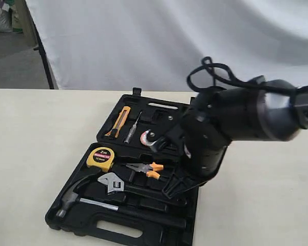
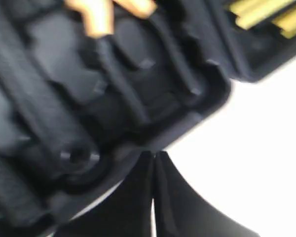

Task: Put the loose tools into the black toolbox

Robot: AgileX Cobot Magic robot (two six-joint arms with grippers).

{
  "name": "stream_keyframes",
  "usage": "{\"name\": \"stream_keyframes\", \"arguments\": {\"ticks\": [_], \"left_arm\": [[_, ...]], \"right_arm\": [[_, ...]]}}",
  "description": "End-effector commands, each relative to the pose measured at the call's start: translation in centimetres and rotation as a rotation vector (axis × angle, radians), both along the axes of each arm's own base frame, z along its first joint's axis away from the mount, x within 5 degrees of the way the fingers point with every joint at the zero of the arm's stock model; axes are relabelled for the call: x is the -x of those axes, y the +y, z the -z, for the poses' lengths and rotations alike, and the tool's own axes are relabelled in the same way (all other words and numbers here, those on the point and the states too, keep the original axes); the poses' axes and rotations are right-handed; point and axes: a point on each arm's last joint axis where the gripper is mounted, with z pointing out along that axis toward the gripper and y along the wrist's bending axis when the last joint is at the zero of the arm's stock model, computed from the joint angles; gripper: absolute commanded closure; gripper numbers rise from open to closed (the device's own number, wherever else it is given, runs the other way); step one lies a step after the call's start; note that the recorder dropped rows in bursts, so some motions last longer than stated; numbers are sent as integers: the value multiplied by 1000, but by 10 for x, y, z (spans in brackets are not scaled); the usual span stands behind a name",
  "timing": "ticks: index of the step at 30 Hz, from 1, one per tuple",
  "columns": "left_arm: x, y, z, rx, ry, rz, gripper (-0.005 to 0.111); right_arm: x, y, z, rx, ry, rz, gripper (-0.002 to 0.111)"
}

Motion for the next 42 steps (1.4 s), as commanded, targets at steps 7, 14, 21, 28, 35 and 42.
{"name": "stream_keyframes", "arguments": {"ticks": [7, 14, 21, 28, 35, 42], "left_arm": [[0, -1, 0, 8, -3, 9, 106], [0, -1, 0, 8, -3, 9, 106], [0, -1, 0, 8, -3, 9, 106], [0, -1, 0, 8, -3, 9, 106], [0, -1, 0, 8, -3, 9, 106], [0, -1, 0, 8, -3, 9, 106]], "right_arm": [[-44, -73, 45, -165, 12, 268, 109], [-79, -47, 62, -281, -64, 215, 109], [-129, -11, 68, -300, -109, 205, 109], [-165, 29, 33, -380, -74, 263, 109], [-86, -46, -74, -429, -191, 320, 109], [94, -150, -142, -976, -562, 282, 109]]}}
